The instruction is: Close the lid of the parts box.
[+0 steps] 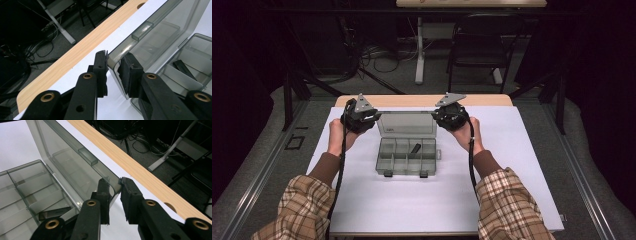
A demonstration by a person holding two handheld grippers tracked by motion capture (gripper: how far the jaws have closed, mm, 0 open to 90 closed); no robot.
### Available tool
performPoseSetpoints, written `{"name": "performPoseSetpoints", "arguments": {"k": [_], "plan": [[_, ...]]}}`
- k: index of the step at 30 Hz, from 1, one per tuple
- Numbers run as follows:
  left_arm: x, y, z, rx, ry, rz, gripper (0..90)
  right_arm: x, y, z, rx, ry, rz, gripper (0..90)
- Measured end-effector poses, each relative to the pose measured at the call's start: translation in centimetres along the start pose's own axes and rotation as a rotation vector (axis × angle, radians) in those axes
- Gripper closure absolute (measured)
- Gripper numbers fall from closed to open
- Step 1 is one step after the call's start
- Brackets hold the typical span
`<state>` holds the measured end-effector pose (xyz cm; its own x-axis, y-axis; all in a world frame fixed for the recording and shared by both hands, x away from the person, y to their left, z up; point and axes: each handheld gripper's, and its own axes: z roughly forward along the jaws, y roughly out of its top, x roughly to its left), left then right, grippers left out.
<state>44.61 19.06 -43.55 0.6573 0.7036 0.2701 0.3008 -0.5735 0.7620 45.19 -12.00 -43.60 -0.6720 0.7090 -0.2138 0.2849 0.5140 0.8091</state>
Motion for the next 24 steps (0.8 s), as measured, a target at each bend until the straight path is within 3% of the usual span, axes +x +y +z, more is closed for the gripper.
{"name": "performPoseSetpoints", "arguments": {"k": [10,14,24], "plan": [[-0.5,-0.5,-0.5,-0.016,0.001,0.003,74.7,0.6,-0.5,-0.6,-0.017,0.004,-0.009,76.9],[-0.6,-0.9,-0.8,-0.032,-0.019,-0.012,74.3,0.7,-0.7,-0.7,-0.025,0.013,0.007,76.4],[-1.3,-1.6,-1.6,-0.039,-0.033,-0.003,73.5,1.5,-1.1,-1.4,-0.021,0.016,-0.021,75.9]]}}
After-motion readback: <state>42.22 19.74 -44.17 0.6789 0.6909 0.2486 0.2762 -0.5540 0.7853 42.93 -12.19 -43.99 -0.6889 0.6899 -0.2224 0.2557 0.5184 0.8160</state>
